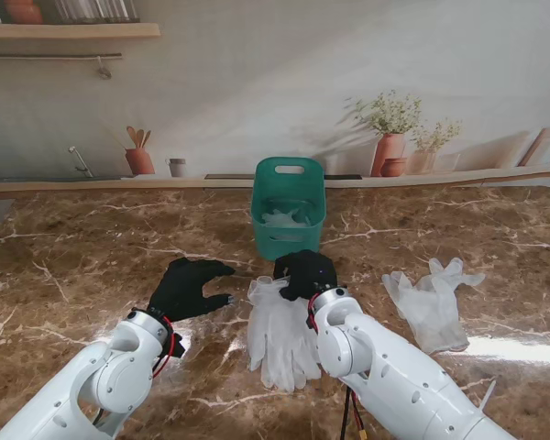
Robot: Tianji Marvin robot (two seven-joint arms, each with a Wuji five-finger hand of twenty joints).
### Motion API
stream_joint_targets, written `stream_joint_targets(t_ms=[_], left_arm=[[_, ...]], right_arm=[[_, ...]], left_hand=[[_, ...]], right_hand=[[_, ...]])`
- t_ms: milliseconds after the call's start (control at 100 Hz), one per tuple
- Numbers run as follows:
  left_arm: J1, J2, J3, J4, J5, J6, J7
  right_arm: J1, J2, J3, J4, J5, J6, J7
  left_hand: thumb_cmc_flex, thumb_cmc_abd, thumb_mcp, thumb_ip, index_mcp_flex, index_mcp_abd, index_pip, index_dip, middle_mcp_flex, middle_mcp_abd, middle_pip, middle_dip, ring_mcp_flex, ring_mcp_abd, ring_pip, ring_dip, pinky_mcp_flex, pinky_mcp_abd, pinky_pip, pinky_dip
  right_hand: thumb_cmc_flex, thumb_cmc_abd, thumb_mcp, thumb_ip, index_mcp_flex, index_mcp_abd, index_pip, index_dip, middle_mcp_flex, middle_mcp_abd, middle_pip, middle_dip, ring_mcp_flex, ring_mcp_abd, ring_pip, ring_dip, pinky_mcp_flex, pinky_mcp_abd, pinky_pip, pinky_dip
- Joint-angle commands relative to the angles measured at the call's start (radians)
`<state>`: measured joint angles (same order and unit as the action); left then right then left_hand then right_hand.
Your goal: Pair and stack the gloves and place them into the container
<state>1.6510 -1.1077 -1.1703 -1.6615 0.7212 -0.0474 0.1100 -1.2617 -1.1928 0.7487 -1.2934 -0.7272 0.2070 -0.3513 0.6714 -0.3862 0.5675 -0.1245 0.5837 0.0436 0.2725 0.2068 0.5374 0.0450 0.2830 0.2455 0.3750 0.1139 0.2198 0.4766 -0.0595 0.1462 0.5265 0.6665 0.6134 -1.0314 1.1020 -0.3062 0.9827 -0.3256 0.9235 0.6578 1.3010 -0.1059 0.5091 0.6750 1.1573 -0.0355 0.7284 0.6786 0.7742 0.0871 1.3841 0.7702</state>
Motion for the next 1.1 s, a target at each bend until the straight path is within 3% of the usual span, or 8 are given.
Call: stream_joint_targets(t_ms=[0,180,310,490,690,960,1050,1090], left_arm=[[0.005,0.001,-0.004,-0.005,0.006,-0.002,-0.001],[0.003,0.001,-0.008,-0.005,0.011,-0.006,0.0],[-0.001,0.002,-0.007,0.001,0.015,-0.015,0.001],[-0.006,0.003,0.0,0.002,0.015,-0.023,-0.002],[-0.009,0.004,0.01,-0.008,0.024,-0.033,-0.003],[-0.006,0.003,0.017,-0.021,0.029,-0.034,0.007],[-0.002,0.003,0.016,-0.025,0.029,-0.031,0.004],[0.0,0.003,0.015,-0.027,0.029,-0.03,0.003]], right_arm=[[-0.003,-0.007,0.028,0.01,0.015,-0.02,-0.006],[-0.051,0.015,0.115,0.015,0.001,-0.234,-0.035],[-0.123,0.051,0.196,-0.025,-0.036,-0.388,0.016],[-0.222,0.088,0.286,-0.09,-0.102,-0.516,0.078],[-0.283,0.113,0.325,-0.123,-0.198,-0.579,0.089],[-0.26,0.145,0.248,-0.078,-0.348,-0.572,0.022],[-0.265,0.158,0.248,-0.098,-0.373,-0.585,0.066],[-0.274,0.162,0.259,-0.118,-0.378,-0.604,0.104]], left_hand=[[-0.02,0.026,-0.035,0.023,0.017,-0.022,0.004,0.003,0.009,-0.027,-0.024,-0.011,-0.016,-0.045,-0.036,-0.011,-0.021,0.003,-0.03,0.016],[-0.017,0.03,-0.039,0.024,0.019,-0.02,0.004,0.002,0.01,-0.026,-0.023,-0.011,-0.016,-0.042,-0.036,-0.011,-0.021,0.005,-0.035,0.021],[-0.016,0.032,-0.043,0.025,0.02,-0.021,0.003,0.002,0.01,-0.025,-0.024,-0.011,-0.018,-0.043,-0.036,-0.012,-0.022,0.005,-0.04,0.022],[-0.016,0.033,-0.047,0.025,0.017,-0.023,0.001,0.002,0.006,-0.028,-0.027,-0.012,-0.021,-0.046,-0.038,-0.013,-0.023,0.005,-0.05,0.023],[-0.018,0.035,-0.051,0.026,0.014,-0.027,0.001,0.002,0.005,-0.032,-0.028,-0.013,-0.024,-0.049,-0.041,-0.015,-0.023,0.002,-0.059,0.026],[-0.019,0.04,-0.053,0.027,0.01,-0.025,-0.001,0.001,0.001,-0.031,-0.032,-0.015,-0.027,-0.051,-0.045,-0.017,-0.023,0.0,-0.07,0.03],[-0.017,0.042,-0.055,0.027,0.005,-0.022,-0.005,-0.001,-0.003,-0.029,-0.033,-0.016,-0.031,-0.05,-0.047,-0.018,-0.023,-0.001,-0.073,0.032],[-0.017,0.041,-0.057,0.027,0.005,-0.022,-0.005,-0.001,-0.003,-0.03,-0.033,-0.016,-0.03,-0.049,-0.047,-0.018,-0.023,-0.001,-0.074,0.032]], right_hand=[[0.034,-0.007,0.028,-0.036,0.014,-0.042,0.024,-0.014,0.042,-0.014,0.021,0.021,0.037,-0.011,0.021,0.022,-0.007,-0.009,0.048,-0.023],[0.02,0.016,0.025,-0.032,0.004,-0.059,0.024,-0.015,0.018,-0.04,0.018,0.034,-0.032,-0.034,0.005,0.033,-0.074,-0.026,0.016,-0.034],[0.006,0.02,0.026,-0.033,-0.002,-0.083,0.017,-0.003,0.006,-0.062,0.016,0.047,-0.08,-0.051,-0.014,0.034,-0.115,-0.035,-0.016,-0.037],[-0.007,0.01,0.034,-0.035,0.006,-0.107,0.008,0.007,-0.001,-0.077,0.008,0.05,-0.137,-0.065,-0.059,0.017,-0.154,-0.044,-0.052,-0.036],[-0.013,-0.003,0.043,-0.04,0.013,-0.113,0.0,0.012,0.001,-0.079,0.013,0.065,-0.146,-0.07,-0.069,0.01,-0.16,-0.046,-0.067,-0.027],[-0.038,0.006,0.049,-0.041,0.0,-0.088,-0.011,0.008,-0.011,-0.074,0.014,0.079,-0.157,-0.064,-0.065,0.013,-0.163,-0.046,-0.076,-0.015],[-0.142,0.053,0.023,-0.041,-0.066,-0.026,-0.024,-0.194,-0.105,-0.051,-0.064,0.05,-0.241,-0.05,-0.128,-0.003,-0.236,-0.041,-0.15,0.016],[-0.215,0.091,0.014,-0.028,-0.062,0.01,-0.104,-0.218,-0.147,-0.044,-0.08,-0.024,-0.279,-0.048,-0.15,-0.008,-0.265,-0.042,-0.184,0.03]])
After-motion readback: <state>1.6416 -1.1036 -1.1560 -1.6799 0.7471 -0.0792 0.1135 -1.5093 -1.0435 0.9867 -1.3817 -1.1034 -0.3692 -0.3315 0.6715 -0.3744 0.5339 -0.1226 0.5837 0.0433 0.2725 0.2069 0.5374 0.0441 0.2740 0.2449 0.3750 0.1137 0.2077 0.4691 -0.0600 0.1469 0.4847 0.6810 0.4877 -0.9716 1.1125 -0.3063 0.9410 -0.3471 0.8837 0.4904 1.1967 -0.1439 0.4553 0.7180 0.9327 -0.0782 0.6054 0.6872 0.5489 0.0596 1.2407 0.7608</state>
